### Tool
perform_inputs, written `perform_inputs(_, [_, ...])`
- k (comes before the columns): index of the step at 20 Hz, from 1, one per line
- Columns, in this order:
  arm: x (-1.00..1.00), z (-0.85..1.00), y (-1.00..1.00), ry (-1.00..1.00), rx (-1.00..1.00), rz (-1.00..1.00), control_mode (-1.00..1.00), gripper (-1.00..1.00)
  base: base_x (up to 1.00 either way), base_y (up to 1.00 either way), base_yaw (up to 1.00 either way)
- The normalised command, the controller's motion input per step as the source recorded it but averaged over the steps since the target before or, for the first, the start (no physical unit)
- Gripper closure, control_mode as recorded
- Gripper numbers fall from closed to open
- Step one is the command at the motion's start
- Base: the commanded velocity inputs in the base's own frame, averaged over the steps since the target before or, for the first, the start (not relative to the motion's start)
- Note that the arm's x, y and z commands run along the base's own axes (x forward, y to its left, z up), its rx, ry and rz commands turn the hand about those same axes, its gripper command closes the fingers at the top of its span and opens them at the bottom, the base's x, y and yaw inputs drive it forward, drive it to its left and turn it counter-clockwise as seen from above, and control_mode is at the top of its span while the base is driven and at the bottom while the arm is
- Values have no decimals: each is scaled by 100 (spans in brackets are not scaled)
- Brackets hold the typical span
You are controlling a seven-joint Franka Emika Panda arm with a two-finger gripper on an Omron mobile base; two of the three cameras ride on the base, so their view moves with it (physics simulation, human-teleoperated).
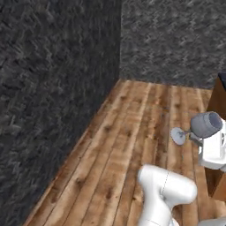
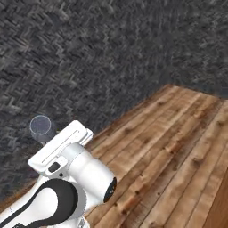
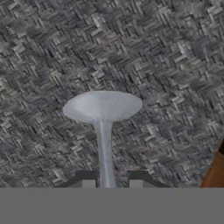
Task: Retrieve the wine glasses from the counter and place one next to each plate.
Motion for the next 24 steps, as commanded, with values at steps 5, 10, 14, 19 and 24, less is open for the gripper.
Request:
perform_inputs(5, [0, 0, 0, 0, 0, 0, 100, 100, 0, 0, -100])
perform_inputs(10, [0, 0, 0, 0, 0, 0, 100, 100, 22, 20, -91])
perform_inputs(14, [0, 0, 0, 0, 0, 0, 100, 100, 30, 36, -83])
perform_inputs(19, [0, 0, 0, 0, 0, 0, 100, 100, 65, 67, -77])
perform_inputs(24, [0, 0, 0, 0, 0, 0, 100, 100, 76, 90, -58])
